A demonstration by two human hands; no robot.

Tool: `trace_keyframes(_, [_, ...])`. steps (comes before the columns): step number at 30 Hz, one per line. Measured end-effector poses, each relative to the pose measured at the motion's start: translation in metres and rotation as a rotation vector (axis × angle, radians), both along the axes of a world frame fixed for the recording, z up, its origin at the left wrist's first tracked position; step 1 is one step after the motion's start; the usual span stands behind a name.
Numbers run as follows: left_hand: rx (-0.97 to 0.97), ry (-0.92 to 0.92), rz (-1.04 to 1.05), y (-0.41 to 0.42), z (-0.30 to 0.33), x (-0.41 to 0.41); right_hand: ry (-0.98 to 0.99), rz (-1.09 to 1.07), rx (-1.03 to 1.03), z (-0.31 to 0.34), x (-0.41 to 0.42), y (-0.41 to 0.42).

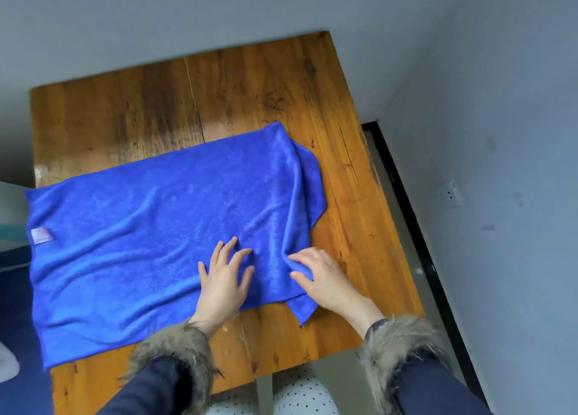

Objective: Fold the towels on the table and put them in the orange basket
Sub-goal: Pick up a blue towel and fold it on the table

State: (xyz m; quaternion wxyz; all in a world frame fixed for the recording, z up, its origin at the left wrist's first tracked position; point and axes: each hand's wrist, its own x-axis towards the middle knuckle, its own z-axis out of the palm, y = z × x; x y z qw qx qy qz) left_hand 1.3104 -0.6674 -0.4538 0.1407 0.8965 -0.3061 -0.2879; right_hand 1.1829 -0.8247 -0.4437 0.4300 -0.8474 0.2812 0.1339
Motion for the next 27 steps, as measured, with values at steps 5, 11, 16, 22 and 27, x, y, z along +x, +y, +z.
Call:
trace_keyframes(5, [-0.15, -0.059, 0.157, -0.033, 0.008, -0.013, 0.005, -0.059, 0.3, 0.007, -0.005, -0.003])
trace_keyframes(11, [0.057, 0.021, 0.124, -0.057, 0.001, -0.028, -0.003, -0.426, 0.257, 0.006, -0.006, -0.025])
trace_keyframes(16, [-0.048, 0.165, 0.238, -0.044, 0.0, -0.021, 0.047, -0.639, 0.006, -0.007, 0.034, -0.065])
trace_keyframes(22, [-0.204, 0.197, 0.492, -0.019, 0.004, -0.007, 0.137, -0.747, 0.069, -0.02, 0.08, -0.078])
trace_keyframes(27, [-0.163, -0.145, 0.295, -0.011, 0.018, -0.009, 0.079, -0.695, 0.066, -0.018, 0.084, -0.076])
